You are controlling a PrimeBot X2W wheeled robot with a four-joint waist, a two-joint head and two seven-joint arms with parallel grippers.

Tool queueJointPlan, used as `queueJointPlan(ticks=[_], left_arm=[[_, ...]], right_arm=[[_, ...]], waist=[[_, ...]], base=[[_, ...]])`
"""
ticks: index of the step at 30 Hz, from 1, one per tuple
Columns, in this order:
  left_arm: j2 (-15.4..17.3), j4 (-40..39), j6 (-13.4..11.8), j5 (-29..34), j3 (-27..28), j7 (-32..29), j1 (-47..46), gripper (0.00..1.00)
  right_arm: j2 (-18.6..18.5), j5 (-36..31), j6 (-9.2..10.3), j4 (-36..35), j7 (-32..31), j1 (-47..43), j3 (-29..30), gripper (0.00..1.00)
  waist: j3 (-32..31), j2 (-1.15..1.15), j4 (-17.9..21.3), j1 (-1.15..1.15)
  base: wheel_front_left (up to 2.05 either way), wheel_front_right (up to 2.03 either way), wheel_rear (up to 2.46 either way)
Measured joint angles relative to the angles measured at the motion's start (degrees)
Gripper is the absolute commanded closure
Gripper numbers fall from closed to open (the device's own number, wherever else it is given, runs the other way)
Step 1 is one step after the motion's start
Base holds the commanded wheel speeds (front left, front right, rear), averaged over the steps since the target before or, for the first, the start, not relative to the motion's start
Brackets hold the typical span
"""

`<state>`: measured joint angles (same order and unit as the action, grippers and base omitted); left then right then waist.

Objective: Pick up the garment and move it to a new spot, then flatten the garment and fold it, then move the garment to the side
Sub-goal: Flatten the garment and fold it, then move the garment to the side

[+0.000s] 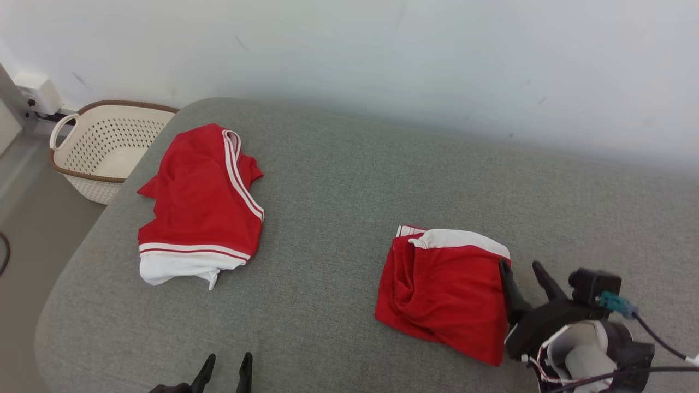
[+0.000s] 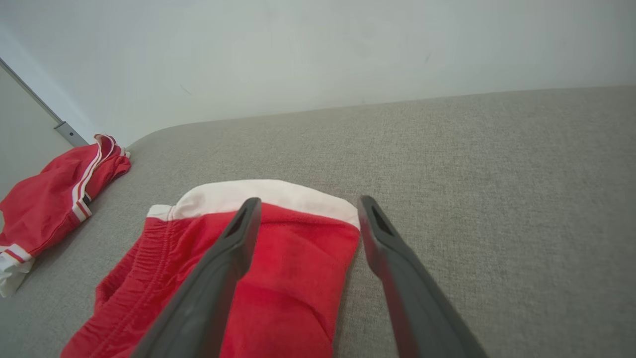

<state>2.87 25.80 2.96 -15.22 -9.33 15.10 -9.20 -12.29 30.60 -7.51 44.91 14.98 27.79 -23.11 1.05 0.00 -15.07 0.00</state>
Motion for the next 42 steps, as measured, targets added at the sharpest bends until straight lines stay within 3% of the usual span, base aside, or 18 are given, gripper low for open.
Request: queueJointPlan(ticks=[7,16,18,20,21,31,42], left_arm=[[0.0,0.0,0.0,-0.2,-0.4,0.0,0.0,0.00],[0.0,0.2,0.0,-0.2,-0.2,0.0,-0.2,0.00],[0.0,0.2,0.1,-0.1,-0.1,0.0,-0.2,0.00],[0.0,0.2,0.2,0.1,0.0,0.0,-0.2,0.00],[0.0,0.2,0.2,0.1,0.0,0.0,-0.2,0.00],[0.0,-0.2,0.2,0.3,0.2,0.0,-0.2,0.00],[0.0,-2.0,-0.4,3.0,-0.3,0.0,-0.1,0.00]], right_arm=[[1.2,0.5,0.00,3.0,0.0,-1.9,0.9,0.00],[3.1,3.7,0.00,8.8,0.2,-1.3,0.7,0.02],[3.3,4.4,0.00,10.2,0.3,-0.7,0.1,0.40],[3.5,5.3,0.00,10.9,0.3,-0.1,-0.4,0.95],[3.6,5.4,0.00,10.9,0.2,-0.1,-0.6,1.00],[1.5,2.1,0.00,6.0,0.1,-0.6,2.1,1.00],[1.2,-0.5,0.00,5.9,0.1,-3.9,5.0,1.00]], waist=[[1.0,0.00,0.0,0.00],[2.1,0.00,-2.8,0.00],[2.1,0.00,-3.5,0.00],[2.1,0.00,-4.0,0.00],[2.0,0.00,-4.1,0.00],[0.2,0.00,-2.7,0.00],[-2.1,0.00,4.3,0.00]], base=[[0.00,0.00,0.00],[0.00,0.00,0.00],[0.00,0.00,0.00],[0.00,0.00,0.00],[0.00,0.00,0.00],[0.00,0.00,0.00],[0.00,0.00,0.00]])
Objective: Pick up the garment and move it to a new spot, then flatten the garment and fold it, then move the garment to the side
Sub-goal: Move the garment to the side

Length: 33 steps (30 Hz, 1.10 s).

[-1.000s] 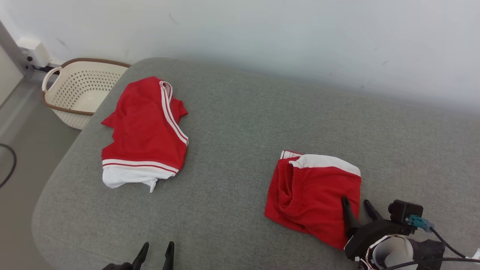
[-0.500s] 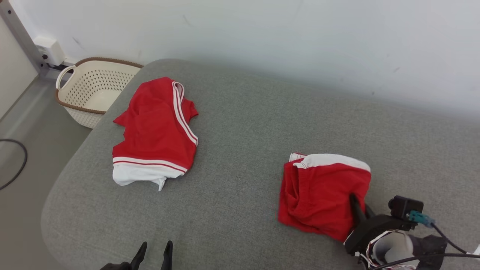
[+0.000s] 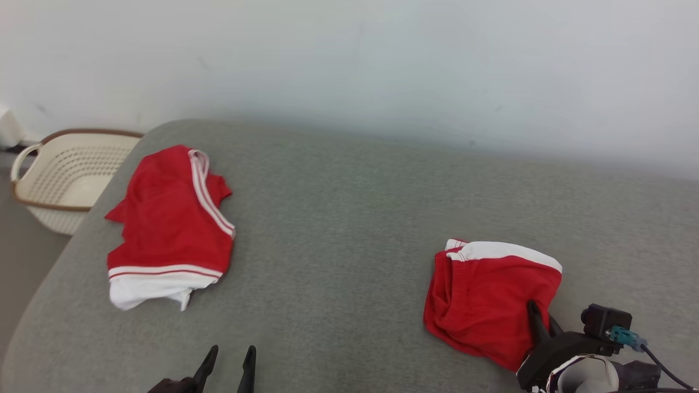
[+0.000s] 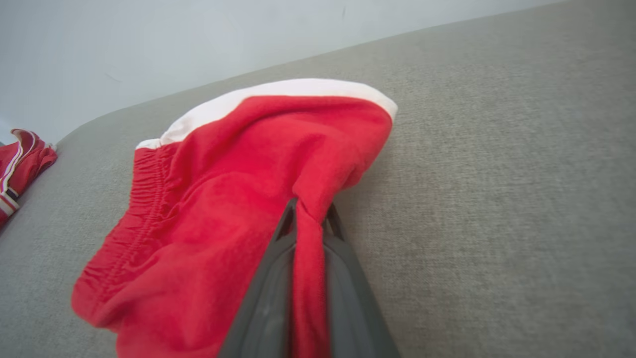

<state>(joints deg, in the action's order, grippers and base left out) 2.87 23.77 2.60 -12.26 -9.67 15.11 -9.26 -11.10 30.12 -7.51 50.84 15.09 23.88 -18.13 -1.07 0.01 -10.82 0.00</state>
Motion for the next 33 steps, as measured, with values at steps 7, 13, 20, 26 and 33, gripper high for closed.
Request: queueJointPlan(ticks=[7,13,20,26,33], left_arm=[[0.0,-0.7,-0.3,-0.4,-0.4,0.0,0.3,0.00],[0.0,-1.1,-0.7,-0.9,-0.8,0.0,0.8,0.00],[0.0,-1.5,-1.2,-0.3,-1.3,0.0,0.8,0.00],[0.0,-2.1,-1.3,0.1,-1.4,0.0,0.8,0.00],[0.0,-5.2,-2.0,1.2,-1.1,0.0,0.7,0.00]], right_arm=[[-0.8,-0.8,0.00,0.5,0.0,-1.4,0.7,1.00],[-0.9,-0.9,0.00,0.9,0.0,-2.2,0.8,1.00],[-1.0,-1.0,0.00,1.0,0.0,-2.2,0.6,1.00],[-1.1,-0.9,0.00,0.9,0.0,-2.1,0.6,1.00],[-1.7,-1.0,0.00,0.2,0.0,-2.2,0.5,1.00]], waist=[[-1.5,0.00,6.3,0.00],[-2.3,0.00,11.8,0.00],[-2.8,0.00,18.1,0.00],[-2.6,0.00,22.1,0.00],[-1.4,0.00,26.0,0.00]], base=[[0.00,0.00,0.00],[0.00,0.00,0.00],[0.00,0.00,0.00],[0.00,0.00,0.00],[0.00,0.00,0.00]])
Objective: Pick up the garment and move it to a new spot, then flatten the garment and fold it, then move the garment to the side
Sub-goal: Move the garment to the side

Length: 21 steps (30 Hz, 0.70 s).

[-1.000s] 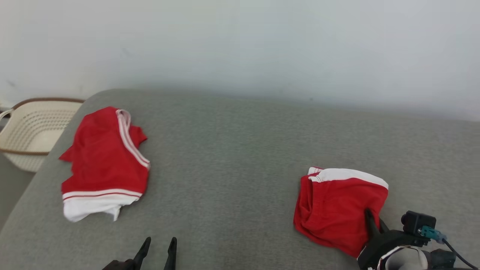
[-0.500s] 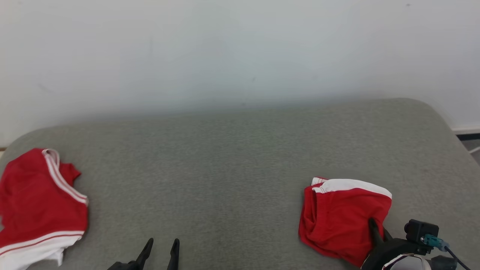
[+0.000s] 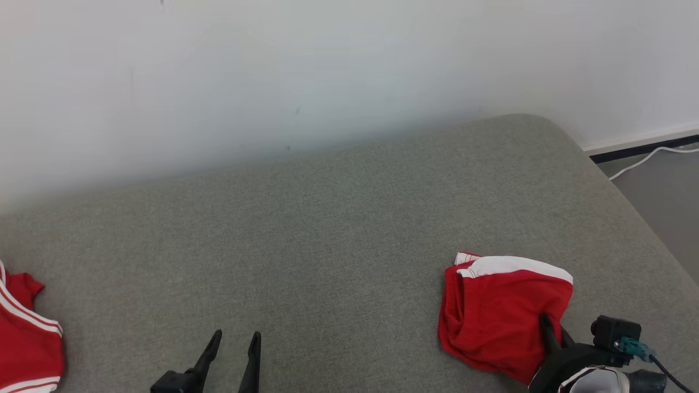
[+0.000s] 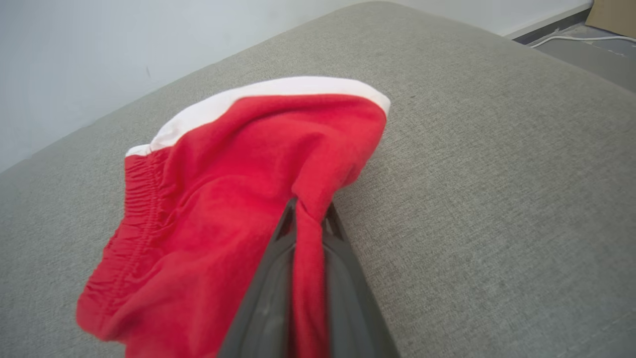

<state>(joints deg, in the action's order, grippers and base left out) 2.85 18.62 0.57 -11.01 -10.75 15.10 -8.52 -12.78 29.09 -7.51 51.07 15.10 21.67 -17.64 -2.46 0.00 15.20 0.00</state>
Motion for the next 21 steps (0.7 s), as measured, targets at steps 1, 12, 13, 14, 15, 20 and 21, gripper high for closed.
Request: queueJointPlan(ticks=[1,12,13,14,15,20,21], left_arm=[[0.0,-0.6,-0.1,0.1,0.1,0.0,0.0,0.00],[0.0,-1.7,1.4,2.9,-0.6,0.0,0.0,0.00],[0.0,-1.7,1.4,3.2,-0.6,0.0,0.0,0.00],[0.0,-1.8,1.5,3.4,-0.5,0.0,-0.1,0.00],[0.0,-1.8,1.7,3.6,-0.5,0.0,-0.2,0.00],[0.0,-2.2,2.1,4.1,-0.2,0.0,-1.3,0.00],[0.0,-2.2,2.3,4.1,-0.2,0.0,-1.4,0.00]], right_arm=[[-0.1,-0.5,0.00,-0.1,0.0,0.1,-0.5,1.00],[-6.4,-8.0,0.00,4.1,0.0,11.8,-2.7,1.00],[-7.3,-8.5,0.00,4.9,0.0,13.3,-2.4,1.00],[-8.1,-9.0,0.00,5.7,0.0,14.8,-2.1,1.00],[-8.9,-9.7,0.00,6.5,0.0,16.3,-1.6,1.00],[-11.6,-14.0,0.00,11.1,0.0,21.0,0.5,1.00],[-12.1,-14.5,0.00,12.2,0.0,21.7,1.2,1.00]], waist=[[0.3,0.00,0.1,0.00],[3.0,0.00,-3.3,0.00],[3.3,0.00,-3.8,0.00],[3.7,0.00,-4.3,0.00],[4.1,0.00,-4.8,0.00],[5.9,0.00,-7.5,-0.01],[6.3,0.00,-8.0,-0.01]], base=[[0.00,0.00,0.00],[0.00,0.00,0.00],[0.00,0.00,0.00],[0.00,0.00,0.00],[0.00,0.00,0.00],[0.00,0.00,0.00],[0.00,0.00,0.00]])
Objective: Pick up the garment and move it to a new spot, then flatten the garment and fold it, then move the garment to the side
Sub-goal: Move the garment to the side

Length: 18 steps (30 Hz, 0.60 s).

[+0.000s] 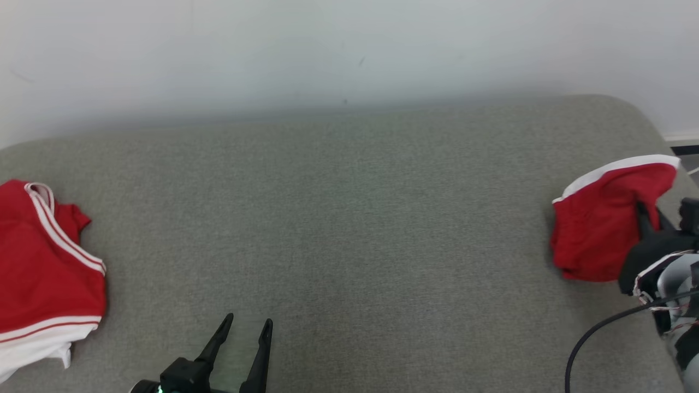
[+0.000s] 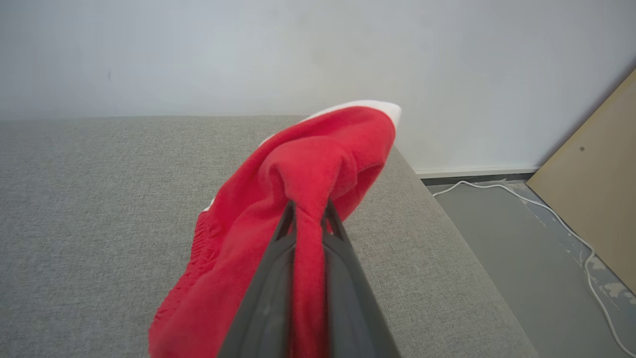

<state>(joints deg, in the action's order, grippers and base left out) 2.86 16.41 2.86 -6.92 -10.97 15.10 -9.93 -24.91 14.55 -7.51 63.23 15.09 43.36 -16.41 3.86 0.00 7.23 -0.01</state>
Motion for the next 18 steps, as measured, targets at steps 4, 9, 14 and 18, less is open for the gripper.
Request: queueJointPlan(ticks=[4,9,14,18], left_arm=[[0.0,0.0,0.2,0.3,0.0,0.0,-0.8,0.00],[0.0,0.0,0.6,0.6,0.4,0.0,-1.0,0.00],[0.0,0.0,0.9,1.0,0.8,0.0,-1.8,0.00],[0.0,0.1,1.1,1.0,0.9,0.0,-1.8,0.00]], right_arm=[[-1.2,-2.4,0.00,3.5,0.0,2.2,2.9,1.00],[-1.4,-5.6,0.00,7.3,0.0,3.2,6.3,1.00],[-2.8,-8.6,0.00,9.2,0.0,3.8,11.1,0.00],[-5.6,-12.3,0.00,9.9,0.0,3.3,16.3,0.00]], waist=[[1.4,0.00,-1.7,0.00],[3.0,0.00,-2.9,0.00],[4.0,0.00,-3.3,0.00],[4.0,0.00,-3.2,0.00]], base=[[0.00,0.00,0.00],[0.00,0.00,0.00],[0.00,0.00,0.00],[0.00,0.00,0.00]])
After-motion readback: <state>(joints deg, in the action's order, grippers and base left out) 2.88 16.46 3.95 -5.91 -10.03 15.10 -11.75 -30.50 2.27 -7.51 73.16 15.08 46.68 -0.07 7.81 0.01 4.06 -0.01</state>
